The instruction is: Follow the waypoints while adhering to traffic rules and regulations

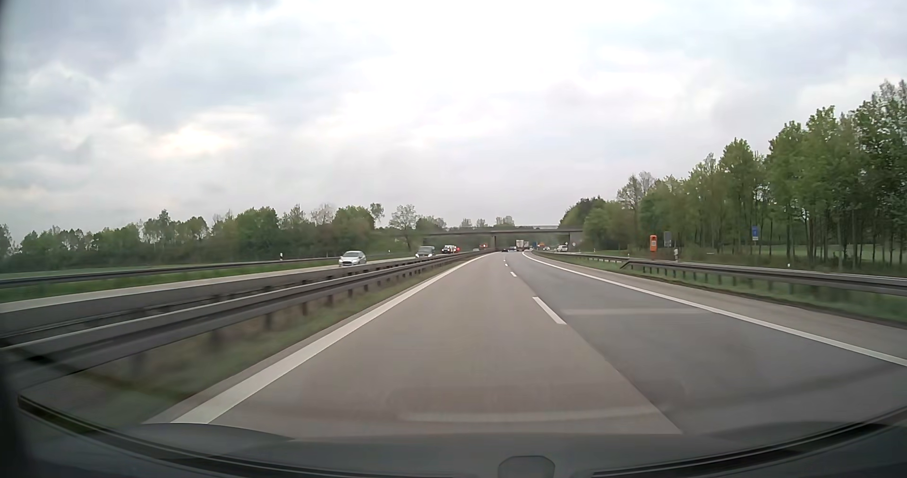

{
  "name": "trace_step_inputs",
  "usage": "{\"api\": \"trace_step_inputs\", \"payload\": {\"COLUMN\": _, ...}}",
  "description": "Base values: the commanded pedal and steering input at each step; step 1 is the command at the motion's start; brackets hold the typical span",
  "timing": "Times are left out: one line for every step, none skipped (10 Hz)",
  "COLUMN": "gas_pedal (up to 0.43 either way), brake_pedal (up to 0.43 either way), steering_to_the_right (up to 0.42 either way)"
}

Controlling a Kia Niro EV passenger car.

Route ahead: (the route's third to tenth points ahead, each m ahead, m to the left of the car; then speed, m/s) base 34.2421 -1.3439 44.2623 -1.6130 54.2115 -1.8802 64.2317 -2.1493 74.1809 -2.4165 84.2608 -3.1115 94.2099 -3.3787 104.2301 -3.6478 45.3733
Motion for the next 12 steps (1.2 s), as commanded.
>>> {"api": "trace_step_inputs", "payload": {"gas_pedal": 0.280, "brake_pedal": 0.000, "steering_to_the_right": 0.003}}
{"api": "trace_step_inputs", "payload": {"gas_pedal": 0.280, "brake_pedal": 0.000, "steering_to_the_right": 0.004}}
{"api": "trace_step_inputs", "payload": {"gas_pedal": 0.280, "brake_pedal": 0.000, "steering_to_the_right": 0.003}}
{"api": "trace_step_inputs", "payload": {"gas_pedal": 0.280, "brake_pedal": 0.000, "steering_to_the_right": 0.004}}
{"api": "trace_step_inputs", "payload": {"gas_pedal": 0.280, "brake_pedal": 0.000, "steering_to_the_right": 0.004}}
{"api": "trace_step_inputs", "payload": {"gas_pedal": 0.287, "brake_pedal": 0.000, "steering_to_the_right": 0.004}}
{"api": "trace_step_inputs", "payload": {"gas_pedal": 0.311, "brake_pedal": 0.000, "steering_to_the_right": 0.005}}
{"api": "trace_step_inputs", "payload": {"gas_pedal": 0.331, "brake_pedal": 0.000, "steering_to_the_right": 0.005}}
{"api": "trace_step_inputs", "payload": {"gas_pedal": 0.331, "brake_pedal": 0.000, "steering_to_the_right": 0.005}}
{"api": "trace_step_inputs", "payload": {"gas_pedal": 0.331, "brake_pedal": 0.000, "steering_to_the_right": 0.005}}
{"api": "trace_step_inputs", "payload": {"gas_pedal": 0.331, "brake_pedal": 0.000, "steering_to_the_right": 0.005}}
{"api": "trace_step_inputs", "payload": {"gas_pedal": 0.331, "brake_pedal": 0.000, "steering_to_the_right": 0.005}}
